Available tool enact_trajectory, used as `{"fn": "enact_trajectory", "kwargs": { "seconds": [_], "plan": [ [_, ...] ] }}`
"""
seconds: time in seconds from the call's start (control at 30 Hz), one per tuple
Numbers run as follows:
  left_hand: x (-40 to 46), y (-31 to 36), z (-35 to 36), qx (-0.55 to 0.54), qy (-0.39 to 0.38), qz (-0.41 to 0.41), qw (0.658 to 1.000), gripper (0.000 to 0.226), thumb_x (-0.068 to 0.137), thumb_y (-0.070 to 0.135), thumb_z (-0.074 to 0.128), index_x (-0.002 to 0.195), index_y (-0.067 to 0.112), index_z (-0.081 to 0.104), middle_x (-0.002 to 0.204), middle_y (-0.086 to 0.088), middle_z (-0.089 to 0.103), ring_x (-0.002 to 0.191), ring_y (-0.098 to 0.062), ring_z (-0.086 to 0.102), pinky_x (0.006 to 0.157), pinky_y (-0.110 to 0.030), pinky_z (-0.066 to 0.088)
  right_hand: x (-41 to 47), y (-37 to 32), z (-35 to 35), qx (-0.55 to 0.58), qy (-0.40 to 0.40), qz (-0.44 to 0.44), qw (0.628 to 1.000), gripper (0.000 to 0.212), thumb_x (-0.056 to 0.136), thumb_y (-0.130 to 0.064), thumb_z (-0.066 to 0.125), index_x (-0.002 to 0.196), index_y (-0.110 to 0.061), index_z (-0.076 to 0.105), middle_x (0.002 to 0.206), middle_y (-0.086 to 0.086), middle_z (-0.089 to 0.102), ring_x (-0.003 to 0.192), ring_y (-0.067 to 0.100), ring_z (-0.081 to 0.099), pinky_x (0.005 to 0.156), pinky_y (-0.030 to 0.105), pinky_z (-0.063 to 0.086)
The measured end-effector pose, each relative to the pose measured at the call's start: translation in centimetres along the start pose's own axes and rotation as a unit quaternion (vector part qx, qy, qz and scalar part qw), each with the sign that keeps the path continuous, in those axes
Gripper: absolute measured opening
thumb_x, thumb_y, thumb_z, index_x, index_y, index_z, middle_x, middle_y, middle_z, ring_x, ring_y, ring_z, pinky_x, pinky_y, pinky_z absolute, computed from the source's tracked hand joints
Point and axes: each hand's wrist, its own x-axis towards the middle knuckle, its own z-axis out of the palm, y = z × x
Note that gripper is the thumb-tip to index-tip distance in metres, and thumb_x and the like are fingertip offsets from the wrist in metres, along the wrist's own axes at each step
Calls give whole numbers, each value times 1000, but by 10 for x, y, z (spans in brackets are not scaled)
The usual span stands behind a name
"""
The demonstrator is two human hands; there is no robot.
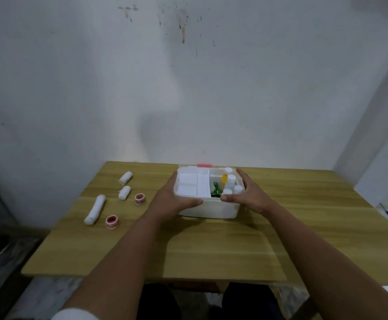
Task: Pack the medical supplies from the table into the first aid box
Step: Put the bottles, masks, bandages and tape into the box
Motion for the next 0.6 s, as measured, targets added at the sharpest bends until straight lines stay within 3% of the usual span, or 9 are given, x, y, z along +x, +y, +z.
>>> {"fn": "enact_trajectory", "kwargs": {
  "seconds": [0.13, 0.27, 0.33, 0.4, 0.5, 0.6],
  "plan": [
    [-1, 6, 6, -1, -63, 9, 998, 103, 69, 52, 93, 149, 61, 28, 135, 36, 56, 126, 2, 55, 98, -23, 51, -3, 7, -16, 6, 10, 9, 1000, 150, 39, -69, 96, 164, -29, 21, 157, -1, 46, 139, 22, 50, 114, 47, 46],
    [1, 9, 7, 30, -72, -20, 997, 113, 81, 69, 75, 167, 45, 5, 162, 17, 40, 141, -13, 47, 111, -33, 41, -2, 16, -27, -5, 15, 12, 1000, 148, 40, -68, 96, 163, -28, 24, 154, -3, 48, 137, 22, 51, 111, 41, 48],
    [4, 11, -3, 19, -29, -40, 999, 95, 88, 73, 63, 166, 41, 20, 163, 12, 42, 134, -14, 53, 107, -36, 43, -2, 18, -28, -3, 14, 14, 1000, 147, 39, -68, 96, 162, -30, 25, 152, -5, 49, 135, 21, 52, 107, 38, 49],
    [8, 6, -24, 40, 69, -52, 996, 71, 96, 68, 56, 157, 34, 47, 149, 10, 58, 117, -9, 60, 96, -32, 46, -2, 19, -28, -1, 13, 11, 1000, 147, 39, -69, 95, 162, -31, 25, 152, -5, 49, 135, 21, 53, 105, 36, 49],
    [17, -19, -72, 236, 195, -91, 947, 44, 99, 50, 59, 136, 28, 66, 125, 6, 72, 112, -18, 66, 84, -34, 50, -2, 21, -27, 0, 12, 8, 1000, 147, 39, -71, 94, 162, -32, 24, 152, -4, 49, 135, 22, 52, 103, 35, 48],
    [17, -46, -116, 371, 168, -179, 896, 42, 94, 44, 65, 130, 23, 68, 125, -1, 70, 113, -25, 66, 81, -36, 49, -3, 20, -27, -3, 9, 11, 1000, 148, 37, -74, 92, 162, -34, 22, 152, -5, 48, 134, 22, 52, 104, 37, 49]
  ]
}}
